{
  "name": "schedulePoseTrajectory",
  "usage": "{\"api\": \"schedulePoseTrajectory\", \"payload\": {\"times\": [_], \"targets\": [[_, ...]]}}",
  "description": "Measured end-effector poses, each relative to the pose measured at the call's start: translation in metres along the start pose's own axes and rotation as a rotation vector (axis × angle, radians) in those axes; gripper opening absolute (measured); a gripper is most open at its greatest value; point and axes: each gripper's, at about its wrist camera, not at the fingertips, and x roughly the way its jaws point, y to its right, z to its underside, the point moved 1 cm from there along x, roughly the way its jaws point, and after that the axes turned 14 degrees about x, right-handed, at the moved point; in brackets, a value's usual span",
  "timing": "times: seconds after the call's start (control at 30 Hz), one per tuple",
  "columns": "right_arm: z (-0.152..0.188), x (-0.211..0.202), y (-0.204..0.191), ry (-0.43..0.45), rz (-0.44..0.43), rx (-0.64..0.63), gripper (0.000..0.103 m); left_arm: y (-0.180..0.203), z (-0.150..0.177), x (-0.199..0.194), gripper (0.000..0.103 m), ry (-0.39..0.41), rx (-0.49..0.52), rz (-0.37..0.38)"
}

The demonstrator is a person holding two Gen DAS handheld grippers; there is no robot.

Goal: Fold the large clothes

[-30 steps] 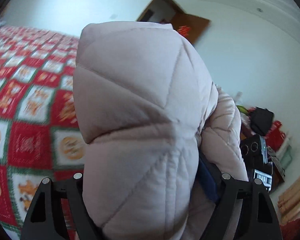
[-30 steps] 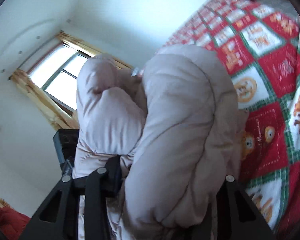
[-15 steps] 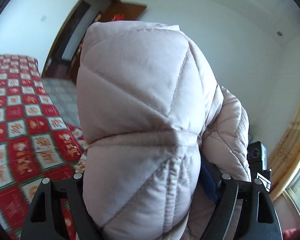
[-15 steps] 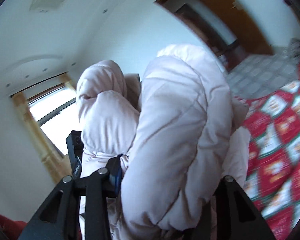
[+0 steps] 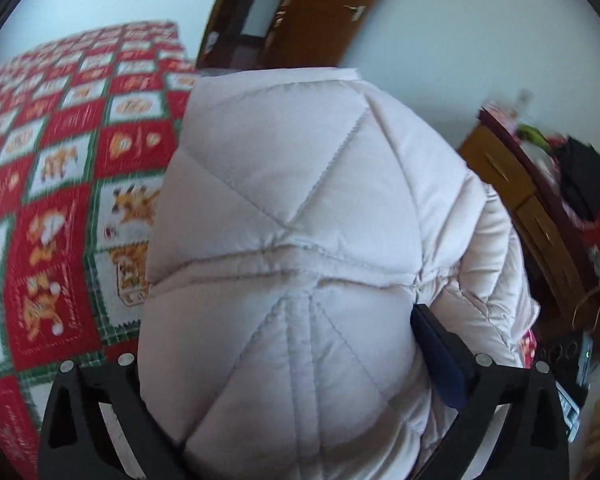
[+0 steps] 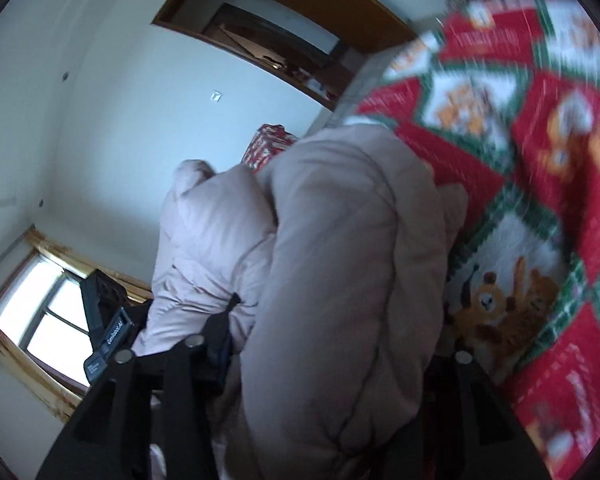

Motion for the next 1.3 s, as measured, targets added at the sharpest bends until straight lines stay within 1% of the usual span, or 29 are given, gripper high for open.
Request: {"api": "schedulePoseTrajectory", "payload": {"times": [0.07,0.13,0.17,0.2,0.23,0.3,0.33,0.37,0.4,0.43,0.47,0.5,0.53,0.57,0.63,0.67,0.7,0.77,0.83,0.97,1.07,1.1,1.23,1.3], "targets": [[0.001,0.002,-0.006,-0.001,0.031,-0.033,0.050,-0.006,0.002,0.007,0.102,0.017,-0.010,-0.015],[0.001,-0.001,-0.013,0.009,0.049,-0.053,0.054,-0.006,0.007,0.007,0.102,0.034,0.002,-0.033],[0.002,-0.006,-0.017,0.021,0.080,-0.068,0.060,-0.003,0.008,0.008,0.102,0.039,0.016,-0.048],[0.012,-0.016,-0.027,0.033,0.113,-0.088,0.063,0.002,0.009,0.006,0.102,0.043,0.031,-0.061],[0.012,-0.022,-0.034,0.046,0.141,-0.115,0.063,0.008,0.011,0.003,0.102,0.047,0.054,-0.081],[0.016,-0.048,-0.054,0.114,0.221,-0.197,0.063,0.011,0.012,0.000,0.102,0.058,0.075,-0.113],[0.020,-0.065,-0.069,0.185,0.291,-0.260,0.063,0.011,0.013,0.000,0.102,0.063,0.076,-0.123],[0.027,-0.083,-0.087,0.274,0.382,-0.345,0.064,0.011,0.013,0.001,0.102,0.067,0.075,-0.128],[0.031,-0.093,-0.102,0.317,0.434,-0.402,0.063,0.012,0.013,0.000,0.102,0.070,0.076,-0.133],[0.035,-0.102,-0.115,0.334,0.458,-0.446,0.062,0.012,0.012,0.000,0.102,0.072,0.081,-0.142],[0.044,-0.105,-0.131,0.333,0.455,-0.483,0.056,0.009,0.009,0.003,0.102,0.073,0.086,-0.152],[0.052,-0.106,-0.151,0.330,0.429,-0.522,0.053,0.011,0.009,0.002,0.102,0.076,0.094,-0.165],[0.057,-0.104,-0.164,0.331,0.423,-0.544,0.053,0.013,0.009,0.001,0.103,0.079,0.102,-0.177],[0.064,-0.098,-0.173,0.325,0.429,-0.561,0.053,0.014,0.010,0.000,0.103,0.082,0.109,-0.188],[0.071,-0.067,-0.184,0.285,0.447,-0.550,0.052,0.018,0.009,-0.002,0.103,0.084,0.116,-0.201],[0.071,-0.047,-0.182,0.260,0.461,-0.527,0.049,0.018,0.009,-0.003,0.103,0.087,0.120,-0.209],[0.069,-0.031,-0.173,0.242,0.504,-0.507,0.042,0.019,0.010,-0.004,0.103,0.089,0.127,-0.220],[0.064,-0.002,-0.147,0.218,0.592,-0.463,0.036,0.020,0.010,-0.006,0.103,0.092,0.139,-0.243],[0.067,0.001,-0.127,0.244,0.609,-0.475,0.034,0.020,0.010,-0.006,0.103,0.089,0.142,-0.254],[0.071,0.004,-0.117,0.283,0.618,-0.523,0.034,0.021,0.007,-0.002,0.103,0.084,0.141,-0.273],[0.063,0.015,-0.111,0.270,0.640,-0.544,0.034,0.022,0.004,0.001,0.103,0.072,0.143,-0.298],[0.058,0.025,-0.108,0.269,0.647,-0.544,0.034,0.022,0.003,0.003,0.103,0.070,0.145,-0.303],[0.061,0.029,-0.102,0.271,0.665,-0.545,0.034,0.023,0.002,0.009,0.103,0.061,0.164,-0.311],[0.069,0.029,-0.105,0.274,0.696,-0.554,0.034,0.025,0.001,0.010,0.103,0.054,0.179,-0.322]]}}
